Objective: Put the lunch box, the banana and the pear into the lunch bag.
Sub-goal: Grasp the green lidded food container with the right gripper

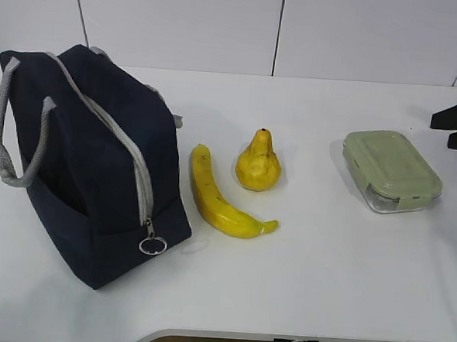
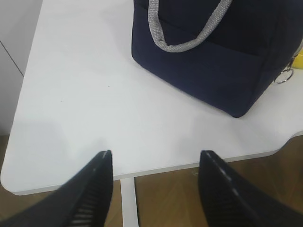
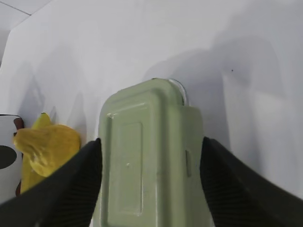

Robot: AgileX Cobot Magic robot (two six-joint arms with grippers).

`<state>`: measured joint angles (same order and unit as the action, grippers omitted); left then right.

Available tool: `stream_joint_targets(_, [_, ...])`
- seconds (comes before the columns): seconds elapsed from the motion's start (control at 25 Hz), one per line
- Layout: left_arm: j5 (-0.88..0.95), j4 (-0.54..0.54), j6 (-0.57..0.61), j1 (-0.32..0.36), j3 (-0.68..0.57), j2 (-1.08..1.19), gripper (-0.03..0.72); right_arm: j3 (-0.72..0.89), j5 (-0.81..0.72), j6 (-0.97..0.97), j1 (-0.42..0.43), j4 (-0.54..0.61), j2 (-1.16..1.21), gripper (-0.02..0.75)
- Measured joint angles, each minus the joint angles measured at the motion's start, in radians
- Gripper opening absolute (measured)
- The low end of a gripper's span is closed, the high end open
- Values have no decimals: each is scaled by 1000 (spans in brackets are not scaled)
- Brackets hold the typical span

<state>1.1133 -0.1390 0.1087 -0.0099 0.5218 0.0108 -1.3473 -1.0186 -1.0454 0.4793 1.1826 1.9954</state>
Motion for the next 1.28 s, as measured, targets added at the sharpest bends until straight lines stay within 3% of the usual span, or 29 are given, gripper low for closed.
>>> stream_joint_targets(0.4, [0, 0, 0, 0, 0, 0, 434, -3, -28, -70, 0, 103, 94, 580])
stream_joint_targets(1.28, [0, 0, 0, 0, 0, 0, 434, -2, -15, -129, 3, 188, 125, 587])
